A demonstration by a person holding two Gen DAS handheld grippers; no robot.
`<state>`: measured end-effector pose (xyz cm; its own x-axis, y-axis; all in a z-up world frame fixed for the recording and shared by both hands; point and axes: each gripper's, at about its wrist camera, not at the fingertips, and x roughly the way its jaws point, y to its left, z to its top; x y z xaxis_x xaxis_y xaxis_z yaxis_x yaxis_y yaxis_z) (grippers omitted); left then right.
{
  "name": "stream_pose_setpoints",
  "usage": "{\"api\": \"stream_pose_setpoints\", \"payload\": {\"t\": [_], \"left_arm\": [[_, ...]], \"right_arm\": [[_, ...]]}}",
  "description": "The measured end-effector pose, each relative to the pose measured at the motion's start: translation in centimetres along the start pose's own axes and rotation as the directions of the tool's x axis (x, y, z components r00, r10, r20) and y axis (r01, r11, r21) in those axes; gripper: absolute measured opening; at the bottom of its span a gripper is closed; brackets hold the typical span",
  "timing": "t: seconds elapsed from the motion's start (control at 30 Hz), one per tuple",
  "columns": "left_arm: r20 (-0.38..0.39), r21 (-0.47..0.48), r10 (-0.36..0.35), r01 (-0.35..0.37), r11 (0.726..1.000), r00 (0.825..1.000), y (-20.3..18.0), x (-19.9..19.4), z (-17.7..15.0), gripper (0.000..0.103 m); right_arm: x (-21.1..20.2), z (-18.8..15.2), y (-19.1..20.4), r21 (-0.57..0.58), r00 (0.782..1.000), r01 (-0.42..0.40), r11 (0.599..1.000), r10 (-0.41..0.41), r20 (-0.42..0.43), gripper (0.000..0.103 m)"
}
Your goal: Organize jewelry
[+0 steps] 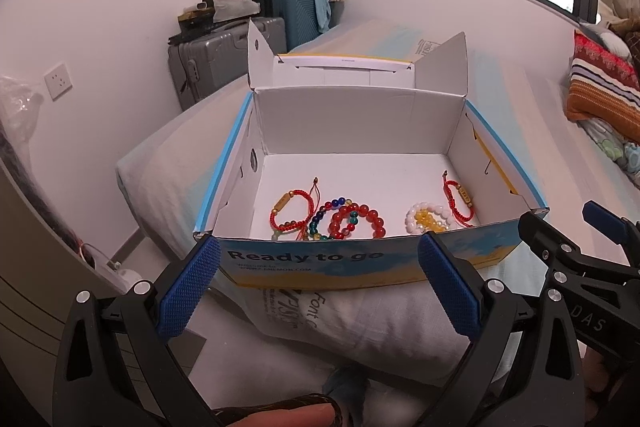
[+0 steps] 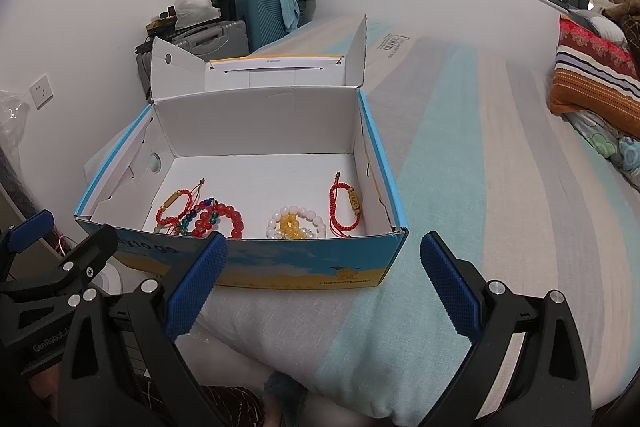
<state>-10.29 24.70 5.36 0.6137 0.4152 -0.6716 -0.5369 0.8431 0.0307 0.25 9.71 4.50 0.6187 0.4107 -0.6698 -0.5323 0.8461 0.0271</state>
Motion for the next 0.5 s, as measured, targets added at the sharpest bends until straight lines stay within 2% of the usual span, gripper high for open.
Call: {"api": "stream_pose_setpoints", "payload": {"t": [0.5], "left_arm": [[-0.004,0.0,0.002,-0.002,1.0,1.0,0.21,0.06,-0.01,0.097]], "right_arm": [[-0.09,0.03,-0.02,-0.001,1.0,-0.001,1.0,0.001,0.002,0.093]]}}
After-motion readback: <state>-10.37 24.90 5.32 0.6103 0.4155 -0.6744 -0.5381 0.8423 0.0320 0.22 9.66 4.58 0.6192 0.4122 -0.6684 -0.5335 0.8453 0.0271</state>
